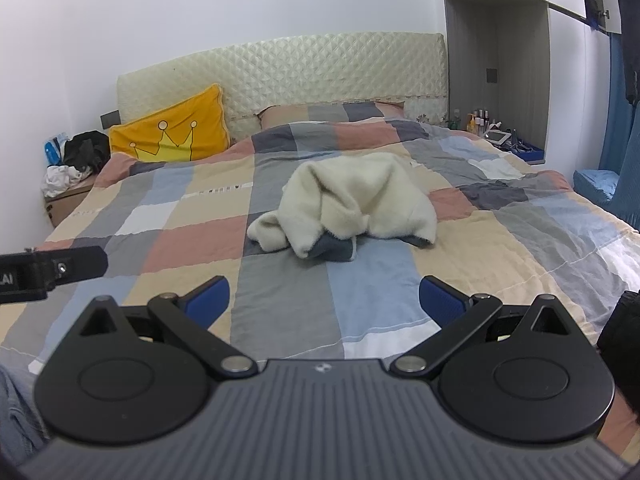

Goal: Fold large clothes
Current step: 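Move both grippers toward the crumpled cream sweater on the bed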

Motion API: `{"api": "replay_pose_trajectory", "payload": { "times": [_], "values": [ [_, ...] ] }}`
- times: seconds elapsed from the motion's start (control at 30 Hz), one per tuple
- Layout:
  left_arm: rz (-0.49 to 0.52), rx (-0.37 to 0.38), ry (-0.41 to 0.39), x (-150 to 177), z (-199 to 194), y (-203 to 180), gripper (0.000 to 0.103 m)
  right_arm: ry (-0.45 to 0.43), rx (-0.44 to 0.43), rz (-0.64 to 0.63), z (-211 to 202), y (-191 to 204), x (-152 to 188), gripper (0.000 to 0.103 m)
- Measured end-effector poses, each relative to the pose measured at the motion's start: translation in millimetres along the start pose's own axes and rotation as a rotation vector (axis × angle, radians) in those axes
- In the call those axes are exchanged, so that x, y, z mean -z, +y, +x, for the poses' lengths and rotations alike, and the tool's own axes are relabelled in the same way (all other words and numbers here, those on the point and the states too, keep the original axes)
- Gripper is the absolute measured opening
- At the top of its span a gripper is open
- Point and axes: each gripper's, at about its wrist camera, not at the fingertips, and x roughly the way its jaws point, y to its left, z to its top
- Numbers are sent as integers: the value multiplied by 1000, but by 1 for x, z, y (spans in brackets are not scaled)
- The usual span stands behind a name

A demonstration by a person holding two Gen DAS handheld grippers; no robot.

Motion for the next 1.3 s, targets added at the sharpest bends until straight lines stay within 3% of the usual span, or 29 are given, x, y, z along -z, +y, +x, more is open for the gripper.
{"api": "replay_pose_trajectory", "payload": {
  "times": [0.33,0.57,0.8,0.97,1.3],
  "values": [
    [-1,8,8,1,9,1,103,0,12,-20,2,2,-3,103],
    [-6,11,-5,2,27,5,103,-15,7,49,16,-9,-1,103],
    [10,-8,7,1,68,15,103,-3,2,115,47,-15,-2,103],
    [5,-14,15,-2,97,22,103,-61,13,163,73,-15,-6,103],
    [41,-42,37,-11,164,17,103,-44,-37,290,143,-28,-16,103]
  ]
}}
